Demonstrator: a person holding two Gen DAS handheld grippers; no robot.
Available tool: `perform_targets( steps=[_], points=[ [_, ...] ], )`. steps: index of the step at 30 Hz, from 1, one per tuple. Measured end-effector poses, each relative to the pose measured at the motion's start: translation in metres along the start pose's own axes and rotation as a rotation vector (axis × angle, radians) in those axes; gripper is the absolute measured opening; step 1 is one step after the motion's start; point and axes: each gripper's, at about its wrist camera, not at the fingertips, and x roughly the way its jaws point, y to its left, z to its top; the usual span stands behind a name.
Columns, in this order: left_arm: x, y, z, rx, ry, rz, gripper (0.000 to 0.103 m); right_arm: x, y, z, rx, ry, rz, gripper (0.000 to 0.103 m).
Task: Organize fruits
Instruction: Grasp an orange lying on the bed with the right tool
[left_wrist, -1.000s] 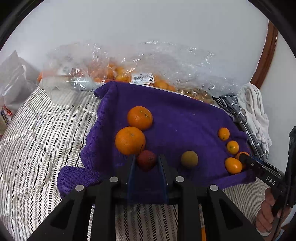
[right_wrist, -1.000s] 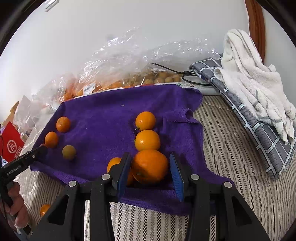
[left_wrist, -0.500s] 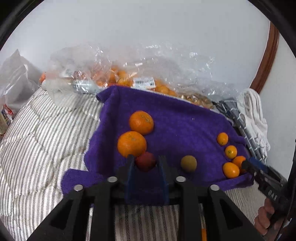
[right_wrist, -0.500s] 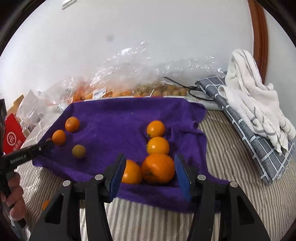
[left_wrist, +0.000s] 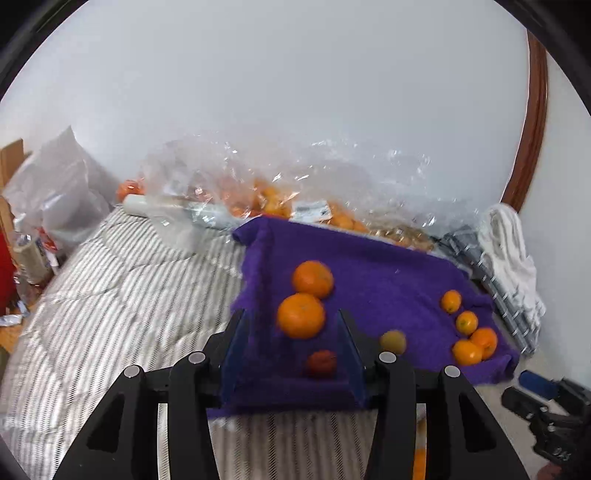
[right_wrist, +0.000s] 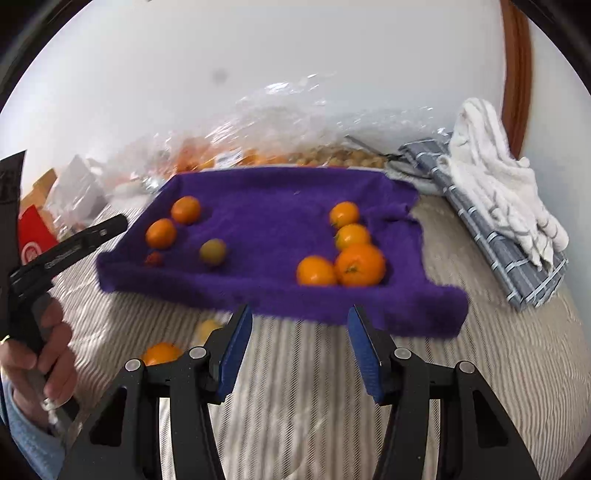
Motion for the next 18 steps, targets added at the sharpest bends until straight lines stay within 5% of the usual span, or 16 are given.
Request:
perform_targets(
  steps=[6, 13, 18],
  points=[
    [-0.029, 0.022, -0.037, 0.113, 0.041, 0.069, 0.049, -0.006, 0.022, -0.012, -0.005, 0.000, 0.046, 0.059],
    [-0.040, 0.074, -0.058, -0.061, 0.165, -0.040, 0.050, 0.004, 0.050, -0.029, -0.022, 0.058, 0.136, 0.059],
    [-0.042, 0.067, -0.063, -0.028, 0.167, -0.029, 0.050, 0.010, 0.072, -0.036, -0.054, 0.068, 0.179, 0.059]
  ],
)
